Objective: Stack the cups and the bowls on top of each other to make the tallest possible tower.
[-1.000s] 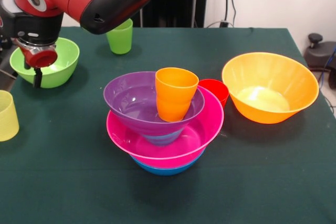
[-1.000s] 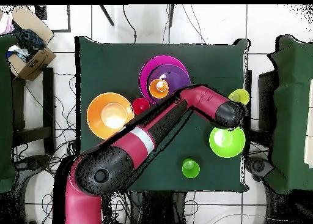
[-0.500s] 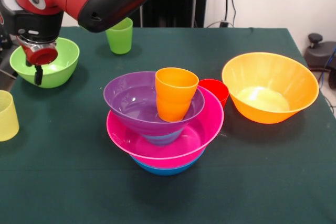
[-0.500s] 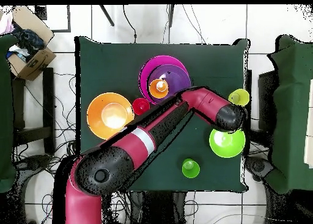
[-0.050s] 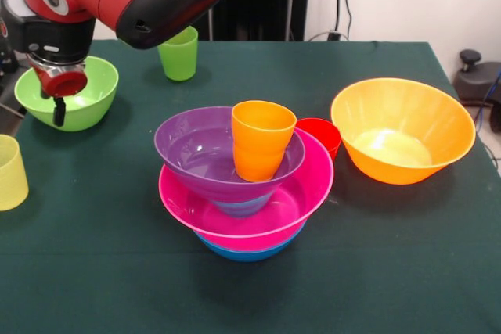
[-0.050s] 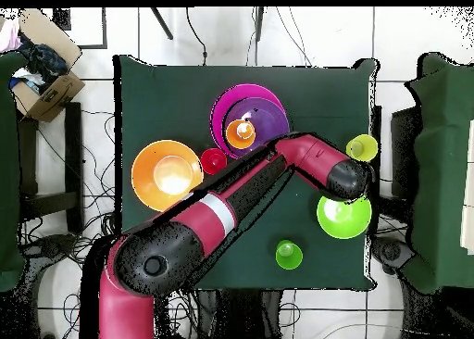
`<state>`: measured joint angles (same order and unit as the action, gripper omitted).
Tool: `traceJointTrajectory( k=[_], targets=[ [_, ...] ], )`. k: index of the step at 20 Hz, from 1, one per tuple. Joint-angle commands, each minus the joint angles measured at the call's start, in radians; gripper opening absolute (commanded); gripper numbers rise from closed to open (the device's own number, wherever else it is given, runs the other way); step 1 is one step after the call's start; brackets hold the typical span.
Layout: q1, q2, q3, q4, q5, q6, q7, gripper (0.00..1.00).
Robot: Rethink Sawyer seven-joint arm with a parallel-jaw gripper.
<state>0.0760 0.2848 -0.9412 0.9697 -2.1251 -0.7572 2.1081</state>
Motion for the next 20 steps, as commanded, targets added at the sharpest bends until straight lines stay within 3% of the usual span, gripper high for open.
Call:
traceJointTrajectory(
  k=[1,20],
  targets=[
    [0.008,0.029,0.209,0.017,0.079,-0.002,-0.043,1.00],
    [0.000,0.043,0.241,0.020,0.087,0.025,-0.038,1.00]
  ],
)
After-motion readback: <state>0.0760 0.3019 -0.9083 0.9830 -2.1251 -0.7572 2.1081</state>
